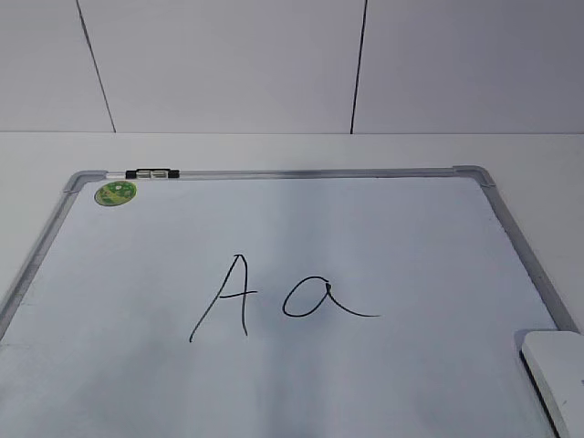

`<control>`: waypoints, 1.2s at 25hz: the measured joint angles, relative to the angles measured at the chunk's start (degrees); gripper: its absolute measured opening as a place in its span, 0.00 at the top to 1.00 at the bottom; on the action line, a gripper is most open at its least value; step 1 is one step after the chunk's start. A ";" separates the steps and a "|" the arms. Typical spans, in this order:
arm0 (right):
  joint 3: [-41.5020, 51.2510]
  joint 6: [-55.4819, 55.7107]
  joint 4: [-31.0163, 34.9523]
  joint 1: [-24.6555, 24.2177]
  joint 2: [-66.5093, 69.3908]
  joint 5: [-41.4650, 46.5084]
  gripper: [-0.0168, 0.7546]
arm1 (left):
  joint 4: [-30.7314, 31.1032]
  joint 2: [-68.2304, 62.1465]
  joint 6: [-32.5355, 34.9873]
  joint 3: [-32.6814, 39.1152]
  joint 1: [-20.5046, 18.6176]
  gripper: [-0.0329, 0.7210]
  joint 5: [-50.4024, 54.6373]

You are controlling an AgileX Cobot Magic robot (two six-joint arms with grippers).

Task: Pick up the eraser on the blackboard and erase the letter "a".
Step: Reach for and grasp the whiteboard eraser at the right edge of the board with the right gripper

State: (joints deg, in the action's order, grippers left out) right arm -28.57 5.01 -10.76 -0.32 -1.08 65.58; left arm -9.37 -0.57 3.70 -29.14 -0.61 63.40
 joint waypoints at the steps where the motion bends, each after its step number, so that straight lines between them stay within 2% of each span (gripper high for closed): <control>1: 0.00 0.00 0.00 0.00 0.00 0.00 0.23 | 0.00 0.00 0.00 0.00 0.00 0.64 0.00; 11: 0.00 0.00 0.00 0.00 0.00 0.00 0.23 | 0.00 0.00 0.00 0.00 0.00 0.64 0.00; 16: -3.04 -1.56 0.10 0.00 0.86 0.10 0.23 | 0.00 0.00 0.00 0.00 0.00 0.64 0.00; 21: -7.20 -3.41 1.18 0.00 9.44 0.29 0.23 | 0.00 0.00 0.00 0.00 0.00 0.64 0.00; 30: -9.67 -3.68 11.15 0.00 29.33 1.48 0.23 | 0.00 0.00 0.00 0.00 0.00 0.64 0.00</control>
State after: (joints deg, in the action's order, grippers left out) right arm -38.24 1.33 0.39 -0.32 28.25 67.05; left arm -9.37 -0.57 3.70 -29.14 -0.61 63.40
